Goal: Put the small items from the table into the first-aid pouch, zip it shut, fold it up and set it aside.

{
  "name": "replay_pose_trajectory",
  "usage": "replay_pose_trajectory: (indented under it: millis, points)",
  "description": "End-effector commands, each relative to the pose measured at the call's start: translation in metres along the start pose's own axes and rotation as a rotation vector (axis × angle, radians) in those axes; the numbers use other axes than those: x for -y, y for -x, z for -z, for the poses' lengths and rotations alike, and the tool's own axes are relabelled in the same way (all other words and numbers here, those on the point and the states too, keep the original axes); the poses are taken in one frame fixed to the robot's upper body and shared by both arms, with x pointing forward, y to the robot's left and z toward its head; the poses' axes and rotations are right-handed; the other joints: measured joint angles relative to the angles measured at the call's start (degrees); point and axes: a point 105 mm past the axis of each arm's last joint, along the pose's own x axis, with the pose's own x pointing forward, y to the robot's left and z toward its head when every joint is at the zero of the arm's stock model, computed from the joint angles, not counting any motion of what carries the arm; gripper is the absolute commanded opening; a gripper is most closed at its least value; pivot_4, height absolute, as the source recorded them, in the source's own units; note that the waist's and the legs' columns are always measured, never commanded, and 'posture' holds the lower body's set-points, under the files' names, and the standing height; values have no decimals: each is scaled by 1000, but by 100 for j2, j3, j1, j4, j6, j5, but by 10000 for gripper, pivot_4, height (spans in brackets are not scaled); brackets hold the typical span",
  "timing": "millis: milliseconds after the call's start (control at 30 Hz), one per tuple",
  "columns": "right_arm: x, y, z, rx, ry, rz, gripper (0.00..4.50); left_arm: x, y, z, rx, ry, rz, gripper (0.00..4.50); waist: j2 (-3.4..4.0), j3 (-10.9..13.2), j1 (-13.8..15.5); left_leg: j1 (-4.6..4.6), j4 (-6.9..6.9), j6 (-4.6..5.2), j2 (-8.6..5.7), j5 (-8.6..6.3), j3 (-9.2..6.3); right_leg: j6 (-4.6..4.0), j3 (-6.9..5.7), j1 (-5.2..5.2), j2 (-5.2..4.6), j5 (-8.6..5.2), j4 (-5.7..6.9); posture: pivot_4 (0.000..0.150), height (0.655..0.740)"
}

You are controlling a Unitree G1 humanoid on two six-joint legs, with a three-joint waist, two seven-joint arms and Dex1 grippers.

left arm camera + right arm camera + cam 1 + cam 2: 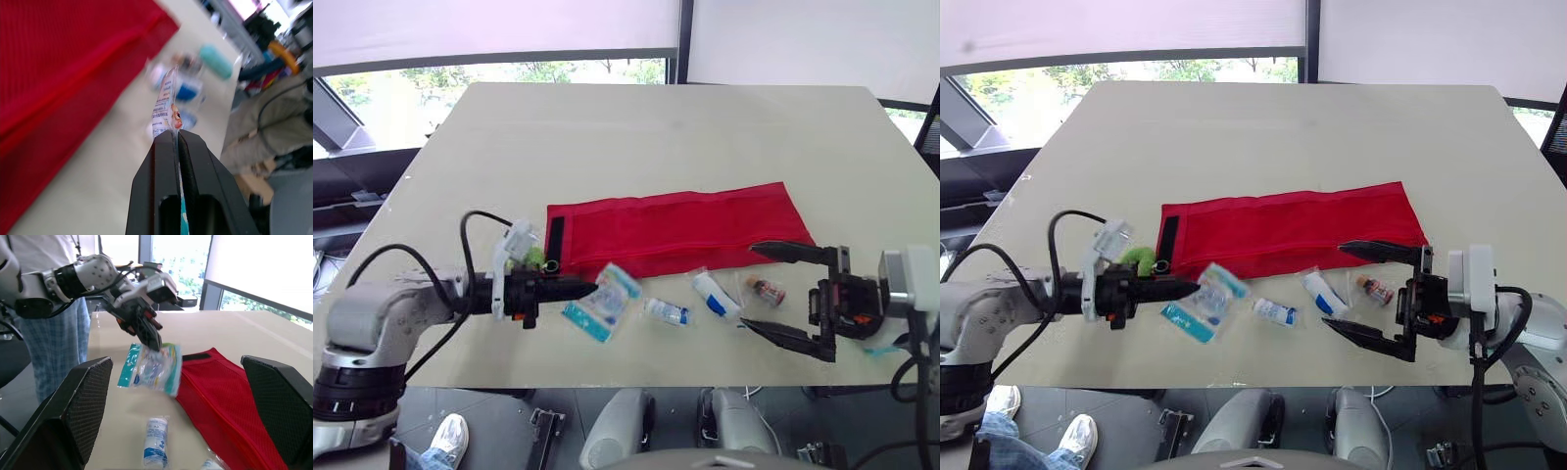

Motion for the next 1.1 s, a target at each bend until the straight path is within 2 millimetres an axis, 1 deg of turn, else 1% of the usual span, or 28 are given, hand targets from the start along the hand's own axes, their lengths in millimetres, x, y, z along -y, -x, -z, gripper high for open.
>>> replay_pose_trajectory:
  millis: [33,100,167,267,333,400,467,533,667,800,900,967,1100]
  points:
    - [6,-8,-5,9,-30,55,45000,16,-7,-26,127,-30,34,1587,0,0,2,0,0,0,0,0,0,0,0,0,0,0,1,1500,7395]
    - [11,-12,-4,-4,-45,87,45000,19,-14,-34,179,-25,50,1587,-5,0,6,1,3,-2,-1,1,0,0,0,0,0,1,5,1500,7395]
    - [15,-17,-5,8,-67,108,45000,25,-20,-48,266,-49,66,1587,-7,1,3,0,8,-3,-1,2,0,-1,0,0,2,1,9,1500,7395]
    - [22,-27,-3,18,-123,158,45000,27,-32,-70,415,-33,74,1587,-9,1,5,-1,10,-4,-2,3,0,-1,0,0,2,2,10,1500,7395]
    - [26,-33,-3,33,-159,182,45000,29,-41,-80,490,-2,84,1587,-15,2,10,-1,15,-5,-4,3,-1,-2,1,1,2,3,10,1500,7395]
    - [31,-39,2,33,-214,224,45000,31,-50,-88,546,5,87,1587,-15,2,5,-1,17,-6,-6,4,0,-4,1,1,2,5,13,1500,7395]
    - [34,-44,5,35,-259,250,45000,29,-59,-100,628,38,73,1587,-16,1,9,-1,17,-9,-8,5,0,-7,2,1,3,6,14,1500,7395]
    - [37,-49,11,27,-337,284,45000,30,-67,-109,692,64,80,1587,-18,2,7,-2,21,-11,-11,7,0,-10,4,1,4,8,14,1500,7395]
    - [49,-65,9,140,-554,346,45000,32,-79,-123,807,114,103,1587,-20,0,-7,-1,24,-13,-12,9,1,-15,5,2,7,12,16,1500,7395]
    - [55,-73,2,246,-682,380,45000,33,-84,-127,852,134,118,1587,-20,0,-27,-1,23,-14,-12,10,1,-16,7,1,13,12,18,1500,7395]
    - [65,-82,-8,346,-761,388,45000,34,-93,-120,837,141,121,1587,-20,0,-55,-1,23,-13,-13,10,1,-16,10,1,17,12,18,1500,7395]
    - [71,-85,-15,389,-775,391,45000,33,-95,-116,827,143,119,1587,-19,0,-86,0,23,-13,-14,10,2,-16,14,1,20,12,20,1500,7395]
    - [76,-91,-17,383,-736,392,45000,34,-98,-112,815,145,125,1587,-19,0,-118,0,24,-12,-15,10,-1,-15,15,1,27,12,23,1500,7395]
